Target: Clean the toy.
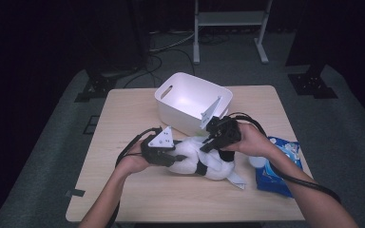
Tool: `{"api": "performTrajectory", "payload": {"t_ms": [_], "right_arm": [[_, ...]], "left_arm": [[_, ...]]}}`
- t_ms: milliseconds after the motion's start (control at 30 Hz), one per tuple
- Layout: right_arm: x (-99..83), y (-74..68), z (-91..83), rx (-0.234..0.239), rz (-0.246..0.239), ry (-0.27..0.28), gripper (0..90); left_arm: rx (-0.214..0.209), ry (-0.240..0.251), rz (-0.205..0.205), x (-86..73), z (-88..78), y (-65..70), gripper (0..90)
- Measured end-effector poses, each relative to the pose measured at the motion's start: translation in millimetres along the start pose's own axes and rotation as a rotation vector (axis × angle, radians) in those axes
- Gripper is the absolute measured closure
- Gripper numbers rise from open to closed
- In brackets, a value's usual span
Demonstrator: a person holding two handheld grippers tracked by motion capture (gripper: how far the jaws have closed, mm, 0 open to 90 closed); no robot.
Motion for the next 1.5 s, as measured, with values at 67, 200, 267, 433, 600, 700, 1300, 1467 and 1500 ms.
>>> {"api": "performTrajectory", "payload": {"t_ms": [67, 200, 267, 433, 600, 700, 1300, 1467, 1500], "right_arm": [[-0.2, 2.4, 0.0, -0.012, -0.001, 0.006, 81.7], [-5.9, 3.6, 4.4, -0.017, 0.007, -0.027, 81.8], [-7.0, -0.8, 7.8, -0.007, 0.002, -0.035, 81.8], [-8.2, -12.1, 14.0, 0.021, -0.012, -0.058, 81.9], [-11.2, -20.3, 15.2, 0.036, -0.025, -0.066, 81.9], [-12.9, -22.9, 14.9, 0.051, -0.031, -0.073, 81.9], [7.0, -18.1, 20.7, 0.001, -0.044, -0.066, 81.4], [1.4, -18.9, 20.2, 0.01, -0.036, -0.067, 81.3], [0.7, -19.4, 20.1, 0.015, -0.034, -0.068, 81.3]], "left_arm": [[-0.012, -0.004, -0.01, -6.1, -0.6, 3.1, 48.3], [-0.043, -0.016, -0.033, -18.6, -2.1, 11.0, 43.2], [-0.068, -0.001, -0.065, -20.8, -3.4, 14.4, 37.9], [-0.118, 0.029, -0.141, -19.2, -9.8, 15.2, 29.0], [-0.167, 0.033, -0.203, -19.5, -12.2, 14.3, 26.6], [-0.18, 0.028, -0.212, -18.9, -11.4, 15.0, 27.8], [-0.198, 0.016, -0.215, -18.8, -14.3, 17.0, 31.5], [-0.191, -0.002, -0.224, -16.9, -14.3, 13.4, 27.5], [-0.195, -0.005, -0.221, -16.1, -14.5, 13.5, 27.1]]}}
Point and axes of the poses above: each handheld gripper's, and its own axes: z roughly forward along the jaws, x roughly out of its top, y roughly to its right, the point moved 5 cm from there along z, roughly forward along the jaws, and after that the axes turned 3 degrees about -x, right-handed, at the moved point
